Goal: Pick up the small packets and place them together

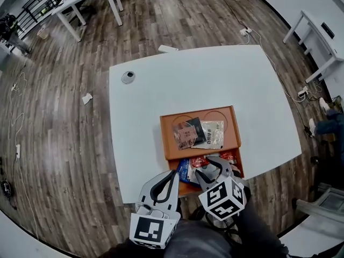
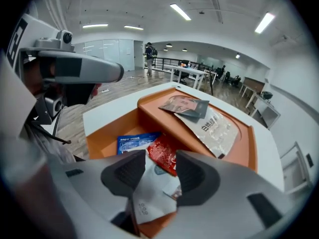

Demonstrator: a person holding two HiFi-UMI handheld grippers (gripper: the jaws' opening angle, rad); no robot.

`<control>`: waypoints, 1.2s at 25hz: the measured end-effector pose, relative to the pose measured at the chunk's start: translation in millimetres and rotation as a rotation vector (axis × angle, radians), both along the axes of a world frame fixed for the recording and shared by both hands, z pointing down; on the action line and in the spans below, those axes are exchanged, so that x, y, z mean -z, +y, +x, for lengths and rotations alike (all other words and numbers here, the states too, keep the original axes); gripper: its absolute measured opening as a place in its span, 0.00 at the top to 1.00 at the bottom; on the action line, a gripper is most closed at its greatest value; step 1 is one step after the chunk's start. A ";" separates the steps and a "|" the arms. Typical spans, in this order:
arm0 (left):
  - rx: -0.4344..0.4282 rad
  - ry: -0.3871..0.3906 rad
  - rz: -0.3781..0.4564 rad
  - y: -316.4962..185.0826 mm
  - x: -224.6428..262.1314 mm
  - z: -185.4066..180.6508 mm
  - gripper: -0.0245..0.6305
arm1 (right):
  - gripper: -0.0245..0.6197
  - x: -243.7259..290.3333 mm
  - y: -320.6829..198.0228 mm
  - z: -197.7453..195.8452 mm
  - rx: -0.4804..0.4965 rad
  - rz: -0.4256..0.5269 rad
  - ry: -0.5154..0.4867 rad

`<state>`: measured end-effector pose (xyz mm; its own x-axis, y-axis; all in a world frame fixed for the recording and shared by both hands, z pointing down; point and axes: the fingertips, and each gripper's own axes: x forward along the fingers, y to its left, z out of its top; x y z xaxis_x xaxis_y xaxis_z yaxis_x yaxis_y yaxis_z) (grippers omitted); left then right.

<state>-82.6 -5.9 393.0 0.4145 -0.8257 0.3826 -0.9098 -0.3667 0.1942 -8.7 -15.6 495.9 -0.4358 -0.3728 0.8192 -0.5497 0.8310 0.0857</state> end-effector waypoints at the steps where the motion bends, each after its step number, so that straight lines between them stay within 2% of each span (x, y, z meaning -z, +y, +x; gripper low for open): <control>1: 0.001 0.001 -0.005 -1.3 -1.6 -2.1 0.96 | 0.69 -3.8 -1.4 -2.2 0.000 -0.010 0.000; 10: 0.014 0.006 -0.043 -8.5 -16.8 -9.8 0.96 | 0.68 -27.1 -5.8 -8.3 0.006 -0.077 0.019; 11: 0.015 0.006 -0.044 -9.3 -17.1 -10.5 0.96 | 0.75 -27.7 -4.0 -10.1 0.021 -0.084 0.020; 12: 0.016 0.006 -0.043 -9.7 -17.0 -11.2 0.96 | 0.91 -28.4 -1.7 -12.2 0.039 -0.085 0.026; 13: 0.017 0.006 -0.043 -9.9 -16.7 -11.9 0.96 | 0.95 -28.9 0.3 -14.0 0.055 -0.079 0.034; 22: 0.007 0.004 -0.026 -3.2 -8.7 -5.7 0.96 | 0.96 -3.2 8.2 -13.3 0.057 -0.031 -0.022; 30: -0.016 -0.007 0.030 9.3 9.8 10.1 0.96 | 0.96 40.5 25.1 -4.4 0.044 0.039 -0.085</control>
<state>-72.5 3.5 383.2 0.4254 -0.8299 0.3611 -0.9050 -0.3872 0.1762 -13.0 9.5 455.3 -0.5194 -0.3826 0.7641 -0.5196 0.8513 0.0731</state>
